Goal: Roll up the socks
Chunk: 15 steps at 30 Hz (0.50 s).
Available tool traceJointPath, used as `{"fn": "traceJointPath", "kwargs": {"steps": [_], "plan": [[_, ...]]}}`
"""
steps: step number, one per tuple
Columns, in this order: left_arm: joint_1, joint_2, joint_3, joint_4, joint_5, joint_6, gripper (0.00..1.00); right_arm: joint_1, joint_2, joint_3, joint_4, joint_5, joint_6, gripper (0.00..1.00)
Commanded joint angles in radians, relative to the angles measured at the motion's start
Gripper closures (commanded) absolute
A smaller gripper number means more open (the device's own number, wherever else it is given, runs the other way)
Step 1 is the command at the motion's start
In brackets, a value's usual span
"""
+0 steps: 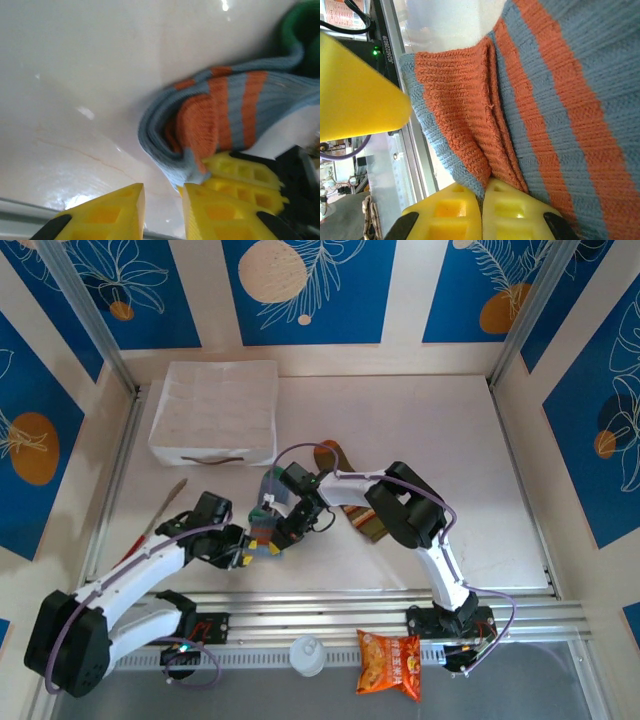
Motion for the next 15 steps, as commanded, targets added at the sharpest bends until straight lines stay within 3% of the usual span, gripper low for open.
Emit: {"fn": "traceJointPath", "kwargs": {"steps": [1,9,15], "plan": [[-0.009,0.043,-0.020,0.072,-0.007,0.016,0.69,-0.010,0.084,-0.026,-0.124,0.121,0.023,1.00],[-0.008,0.177,-0.009,0.112,-0.033,0.046,0.51,-0.018,0.101,-0.004,-0.148,0.111,0.018,1.00],[-0.008,0.251,-0.021,0.085,-0.042,0.059,0.53,-0.019,0.100,0.008,-0.154,0.121,0.006,1.00]]}}
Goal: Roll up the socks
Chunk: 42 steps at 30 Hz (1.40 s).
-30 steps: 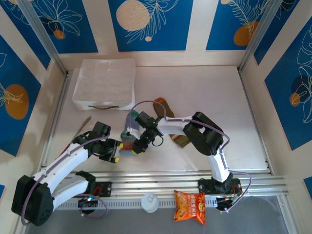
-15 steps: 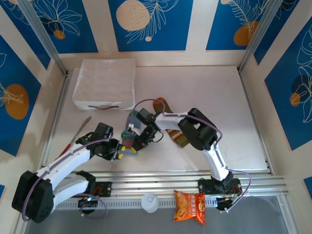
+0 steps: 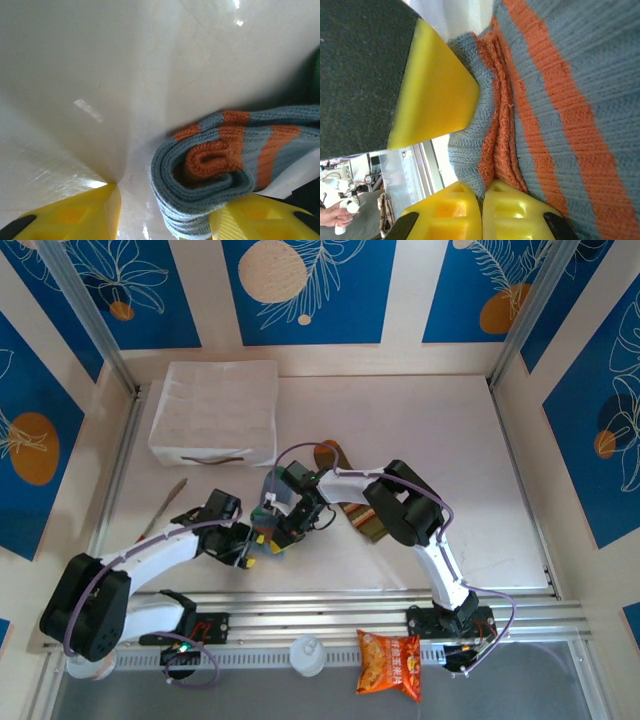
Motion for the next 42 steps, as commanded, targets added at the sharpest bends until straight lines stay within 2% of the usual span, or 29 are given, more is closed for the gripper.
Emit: {"fn": "traceJointPath", "kwargs": {"steps": [1,4,6,9,15,18,22,25,28,38,42], "plan": [[-0.006,0.072,-0.022,-0.074,-0.046,0.019,0.54,-0.005,0.074,-0.021,-0.098,0.159,-0.004,1.00],[-0.005,0.127,-0.018,-0.106,-0.050,0.016,0.56,0.000,0.058,-0.025,-0.092,0.182,-0.019,1.00],[-0.006,0.166,-0.008,-0.131,-0.053,0.024,0.59,0.006,0.025,-0.047,-0.063,0.205,-0.030,0.93],[-0.004,0.204,0.009,-0.169,-0.057,0.035,0.64,0.016,-0.067,-0.116,0.039,0.242,-0.047,0.79],[0.005,0.213,-0.001,-0.185,-0.071,0.024,0.68,0.050,-0.277,-0.305,0.265,0.331,-0.144,0.65],[0.012,0.221,0.003,-0.188,-0.068,0.024,0.68,0.094,-0.406,-0.434,0.406,0.432,-0.253,0.61],[0.017,0.224,0.009,-0.190,-0.062,0.025,0.69,0.193,-0.546,-0.583,0.585,0.713,-0.450,0.56],[0.024,0.225,0.011,-0.195,-0.058,0.029,0.70,0.251,-0.557,-0.576,0.581,0.858,-0.562,0.55],[0.034,0.229,0.017,-0.209,-0.053,0.037,0.70,0.296,-0.547,-0.570,0.603,0.939,-0.663,0.55],[0.073,0.258,0.040,-0.231,-0.026,0.081,0.71,0.349,-0.416,-0.480,0.620,0.989,-0.771,0.59],[0.087,0.256,0.041,-0.233,-0.018,0.089,0.71,0.352,-0.362,-0.444,0.601,1.012,-0.769,0.65]]}}
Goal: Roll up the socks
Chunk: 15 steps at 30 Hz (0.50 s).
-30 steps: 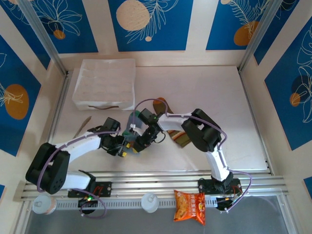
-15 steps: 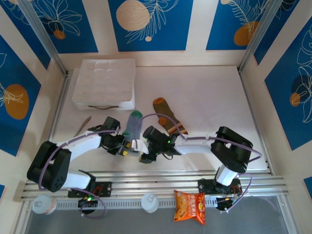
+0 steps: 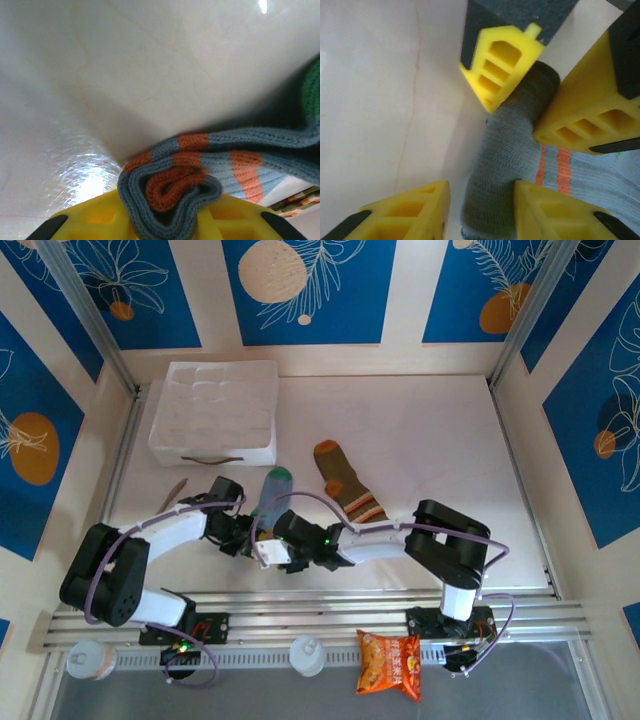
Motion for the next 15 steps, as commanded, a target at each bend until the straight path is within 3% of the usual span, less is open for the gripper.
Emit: {"fn": "traceJointPath", "kwargs": {"steps": [1,8,12,15], "plan": [[0.018,0.062,-0.069,-0.178,-0.126,0.021,0.72,0.008,0.048,0.040,0.004,0.038,-0.021,0.67],[0.042,-0.004,-0.066,-0.181,-0.109,0.031,0.68,-0.011,0.104,0.073,-0.084,0.027,0.103,0.90],[0.060,-0.111,-0.071,-0.172,-0.108,0.004,0.51,-0.034,0.112,0.072,-0.162,-0.059,0.196,1.00],[0.071,-0.200,-0.088,-0.135,-0.103,-0.040,0.41,-0.051,0.127,0.075,-0.211,-0.126,0.251,1.00]]}}
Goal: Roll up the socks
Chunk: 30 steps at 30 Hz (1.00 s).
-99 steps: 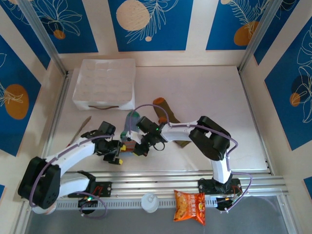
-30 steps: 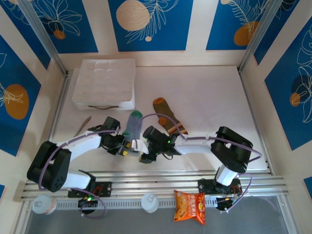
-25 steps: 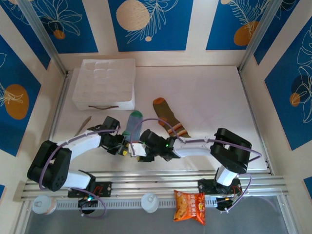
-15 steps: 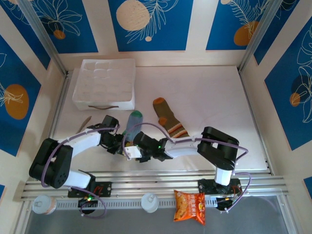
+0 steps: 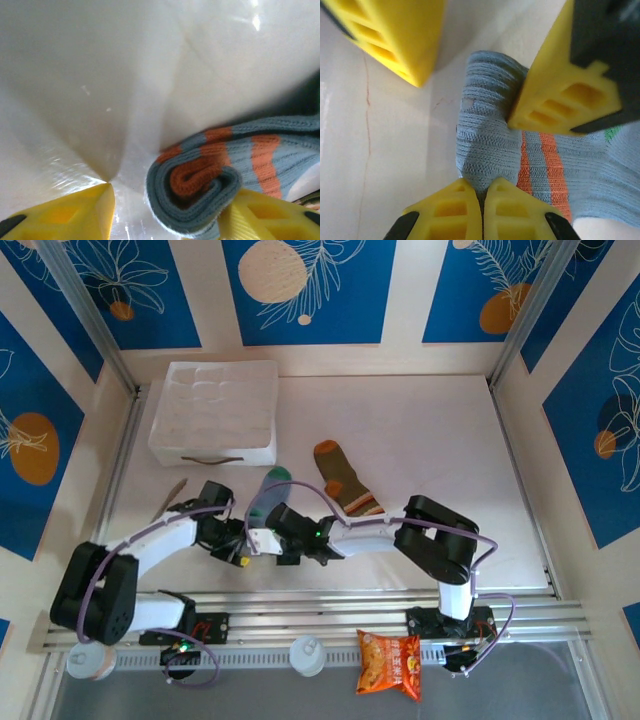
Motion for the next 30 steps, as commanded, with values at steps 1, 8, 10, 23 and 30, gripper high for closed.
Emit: {"fn": "traceJointPath", "kwargs": {"steps": [1,8,10,23,30], "plan": [[0.023,-0.075,-0.038,-0.066,-0.059,-0.053,0.38,-0.023,0.071,-0.013,-0.177,-0.123,0.109,1.00],[0.049,-0.142,-0.071,-0.021,-0.031,-0.099,0.30,-0.053,0.125,0.024,-0.251,-0.227,0.201,1.00],[0.049,-0.135,-0.078,0.001,-0.020,-0.102,0.30,-0.064,0.137,0.038,-0.266,-0.254,0.220,1.00],[0.043,-0.031,-0.069,0.154,-0.002,-0.079,0.33,-0.159,0.217,0.140,-0.374,-0.501,0.314,1.00],[0.014,0.077,-0.049,0.148,-0.005,-0.061,0.52,-0.205,0.277,0.226,-0.470,-0.620,0.349,1.00]]}}
